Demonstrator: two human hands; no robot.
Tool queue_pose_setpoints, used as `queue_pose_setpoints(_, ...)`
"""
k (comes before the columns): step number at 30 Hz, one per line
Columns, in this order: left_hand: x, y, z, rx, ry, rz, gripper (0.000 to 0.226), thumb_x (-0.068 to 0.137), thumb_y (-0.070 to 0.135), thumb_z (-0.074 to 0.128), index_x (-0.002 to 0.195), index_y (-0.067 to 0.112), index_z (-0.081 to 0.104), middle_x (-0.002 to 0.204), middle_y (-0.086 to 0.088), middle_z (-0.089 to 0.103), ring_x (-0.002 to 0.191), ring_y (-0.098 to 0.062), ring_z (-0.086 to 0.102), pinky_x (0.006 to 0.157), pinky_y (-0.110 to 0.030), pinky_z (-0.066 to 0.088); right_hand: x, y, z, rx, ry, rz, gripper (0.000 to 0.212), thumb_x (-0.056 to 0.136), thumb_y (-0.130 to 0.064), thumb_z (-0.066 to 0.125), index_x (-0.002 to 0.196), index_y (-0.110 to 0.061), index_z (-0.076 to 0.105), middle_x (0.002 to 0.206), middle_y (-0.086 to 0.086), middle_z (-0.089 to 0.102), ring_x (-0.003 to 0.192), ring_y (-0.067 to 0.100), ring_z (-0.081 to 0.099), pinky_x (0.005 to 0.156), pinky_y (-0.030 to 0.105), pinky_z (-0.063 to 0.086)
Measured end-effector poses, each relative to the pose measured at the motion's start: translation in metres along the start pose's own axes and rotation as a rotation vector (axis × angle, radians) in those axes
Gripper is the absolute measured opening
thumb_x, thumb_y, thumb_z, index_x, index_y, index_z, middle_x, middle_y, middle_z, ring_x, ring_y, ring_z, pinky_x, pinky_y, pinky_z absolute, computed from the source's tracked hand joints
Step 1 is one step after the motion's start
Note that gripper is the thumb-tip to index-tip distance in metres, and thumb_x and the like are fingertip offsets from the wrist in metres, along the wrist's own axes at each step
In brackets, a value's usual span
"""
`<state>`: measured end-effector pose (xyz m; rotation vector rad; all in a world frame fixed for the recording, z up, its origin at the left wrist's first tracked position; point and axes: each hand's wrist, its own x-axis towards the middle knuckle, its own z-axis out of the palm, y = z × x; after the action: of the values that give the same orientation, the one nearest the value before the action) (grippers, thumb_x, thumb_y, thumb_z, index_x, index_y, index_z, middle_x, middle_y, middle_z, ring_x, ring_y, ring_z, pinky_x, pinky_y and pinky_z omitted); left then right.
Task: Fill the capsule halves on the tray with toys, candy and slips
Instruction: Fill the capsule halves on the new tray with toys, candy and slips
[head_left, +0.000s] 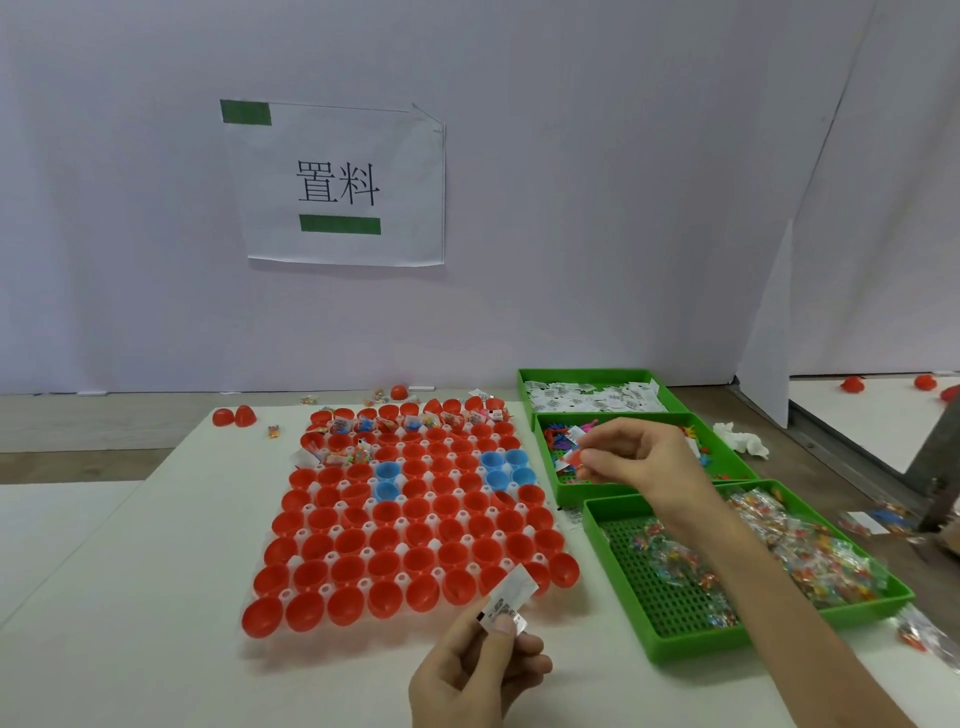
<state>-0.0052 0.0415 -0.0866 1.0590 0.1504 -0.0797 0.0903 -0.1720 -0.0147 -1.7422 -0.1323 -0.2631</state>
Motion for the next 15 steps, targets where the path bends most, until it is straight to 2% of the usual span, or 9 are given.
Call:
queue_pose_setpoints(2, 0.000, 0.000, 0.000, -0.019, 0.011, -0.008, 0.020, 0.089, -0.008, 0.059, 0.087, 0.005, 0.074, 0.063, -0.026, 0.066, 0.049, -0.030, 0.065, 0.047, -0.027, 0.055, -0.007, -0.010, 0.012, 0.070, -0.189, -0.005, 0.014, 0.075, -0.014, 0.081, 0.088, -0.017, 0.077, 0.088, 0.009, 0.077, 0.077, 0.028, 0.075, 0.071, 0.028, 0.060)
queue_pose_setpoints(5, -0.001, 0.000, 0.000, -0.069, 0.042, -0.001, 0.021, 0.088, -0.007, 0.060, 0.085, 0.006, 0.077, 0.062, -0.026, 0.065, 0.049, -0.029, 0.063, 0.048, -0.027, 0.054, -0.018, -0.020, 0.032, 0.073, -0.460, 0.012, 0.015, 0.078, -0.017, 0.084, 0.090, -0.018, 0.075, 0.082, 0.006, 0.073, 0.070, 0.023, 0.072, 0.069, 0.029, 0.058)
queue_pose_setpoints(7, 0.000, 0.000, 0.000, -0.087, 0.067, 0.015, 0.025, 0.088, -0.005, 0.061, 0.079, 0.010, 0.079, 0.062, -0.026, 0.064, 0.048, -0.028, 0.063, 0.048, -0.027, 0.054, -0.024, -0.022, 0.043, 0.006, -0.589, 0.014, 0.017, 0.078, -0.021, 0.085, 0.092, -0.020, 0.075, 0.084, 0.009, 0.074, 0.072, 0.028, 0.072, 0.068, 0.036, 0.060)
queue_pose_setpoints(9, 0.001, 0.000, 0.000, -0.112, 0.085, 0.020, 0.027, 0.088, -0.004, 0.060, 0.079, 0.011, 0.080, 0.061, -0.023, 0.064, 0.048, -0.025, 0.062, 0.049, -0.026, 0.054, -0.028, -0.021, 0.053, -0.110, -0.608, -0.019, 0.017, 0.078, -0.023, 0.085, 0.092, -0.023, 0.075, 0.087, 0.009, 0.074, 0.078, 0.036, 0.072, 0.074, 0.048, 0.061)
queue_pose_setpoints(10, 0.001, 0.000, 0.000, -0.128, 0.088, 0.016, 0.026, 0.088, -0.004, 0.060, 0.082, 0.011, 0.080, 0.061, -0.022, 0.063, 0.048, -0.024, 0.062, 0.049, -0.025, 0.054, -0.028, -0.020, 0.057, -0.148, -0.597, -0.034, 0.017, 0.078, -0.021, 0.084, 0.092, -0.023, 0.075, 0.087, 0.008, 0.074, 0.081, 0.035, 0.072, 0.076, 0.047, 0.061)
queue_pose_setpoints(12, 0.001, -0.001, -0.001, -0.144, 0.101, 0.016, 0.023, 0.088, -0.003, 0.061, 0.087, 0.011, 0.080, 0.061, -0.022, 0.064, 0.049, -0.023, 0.062, 0.050, -0.025, 0.054, -0.029, -0.018, 0.060, -0.178, -0.576, -0.040, 0.016, 0.079, -0.017, 0.083, 0.092, -0.022, 0.076, 0.088, 0.005, 0.075, 0.081, 0.027, 0.073, 0.075, 0.038, 0.062)
queue_pose_setpoints(15, 0.000, -0.002, -0.001, -0.136, 0.124, 0.042, 0.025, 0.088, 0.000, 0.062, 0.086, 0.017, 0.080, 0.062, -0.020, 0.065, 0.050, -0.022, 0.063, 0.052, -0.024, 0.055, -0.031, -0.018, 0.063, -0.174, -0.569, -0.021, 0.016, 0.081, -0.015, 0.082, 0.094, -0.022, 0.075, 0.087, 0.002, 0.075, 0.078, 0.017, 0.073, 0.070, 0.022, 0.057)
